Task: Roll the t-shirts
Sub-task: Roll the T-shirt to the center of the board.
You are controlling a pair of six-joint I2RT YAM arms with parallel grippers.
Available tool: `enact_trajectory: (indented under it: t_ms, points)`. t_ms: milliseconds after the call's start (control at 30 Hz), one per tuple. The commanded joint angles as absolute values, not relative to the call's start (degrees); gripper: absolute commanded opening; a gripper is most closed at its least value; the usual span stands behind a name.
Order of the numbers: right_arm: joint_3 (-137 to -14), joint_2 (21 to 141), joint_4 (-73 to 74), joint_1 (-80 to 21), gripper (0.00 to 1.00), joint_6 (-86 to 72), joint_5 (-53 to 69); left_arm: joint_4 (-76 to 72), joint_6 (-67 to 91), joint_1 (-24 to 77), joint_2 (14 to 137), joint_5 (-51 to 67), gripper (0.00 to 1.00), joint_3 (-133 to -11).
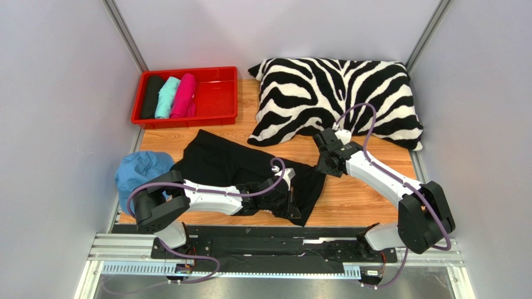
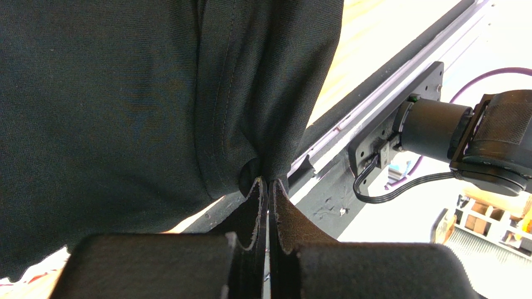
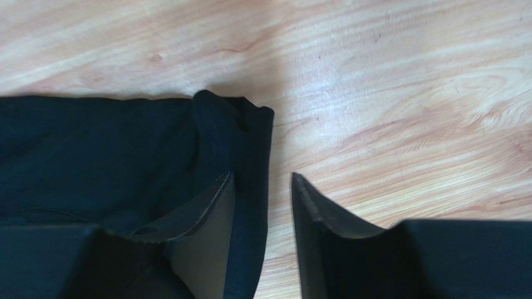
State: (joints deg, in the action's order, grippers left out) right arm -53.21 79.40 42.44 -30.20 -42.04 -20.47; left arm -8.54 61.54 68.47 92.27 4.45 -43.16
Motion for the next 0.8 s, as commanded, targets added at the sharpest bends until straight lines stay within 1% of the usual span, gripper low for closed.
enact_trajectory:
  t_ms: [0,33,67,133,167,267,500,633,767]
  points:
    - [-52.1,78.2,39.2,-30.1,0.4,-44.5,-19.6,-8.9,62.1,68.2,90.9,4.1,0.0,-42.9]
    - [-52.2,78.4,39.1,-30.0,0.38,-44.9,-19.4,-9.0,62.1,68.2,90.9,4.0,0.0,-42.9]
    - [-52.5,78.7,39.1,-30.1,0.35,-45.1,-19.3,-9.0,62.0,68.2,90.8,4.0,0.0,-42.9]
    - [-52.9,79.5,39.0,-30.1,0.31,-45.4,-19.2,-8.9,61.8,68.2,90.8,4.2,0.0,-42.9]
    - [-53.4,79.7,39.0,-30.1,0.27,-45.6,-19.2,-8.9,61.8,68.2,90.8,4.4,0.0,-42.9]
    - [-54.5,81.6,39.1,-30.1,0.2,-45.8,-18.8,-9.0,61.8,68.2,91.1,4.7,0.0,-42.7]
    - [-57.0,84.8,38.4,-30.2,0.17,-45.7,-18.3,-9.3,61.8,68.2,90.8,4.7,0.0,-41.8]
    - [-57.7,86.1,37.7,-30.4,0.12,-45.7,-17.7,-9.3,61.8,68.2,90.4,4.5,0.0,-41.5]
    - [-58.1,87.5,36.8,-31.0,0.1,-46.0,-17.0,-9.4,61.7,68.2,90.4,4.7,0.0,-41.2]
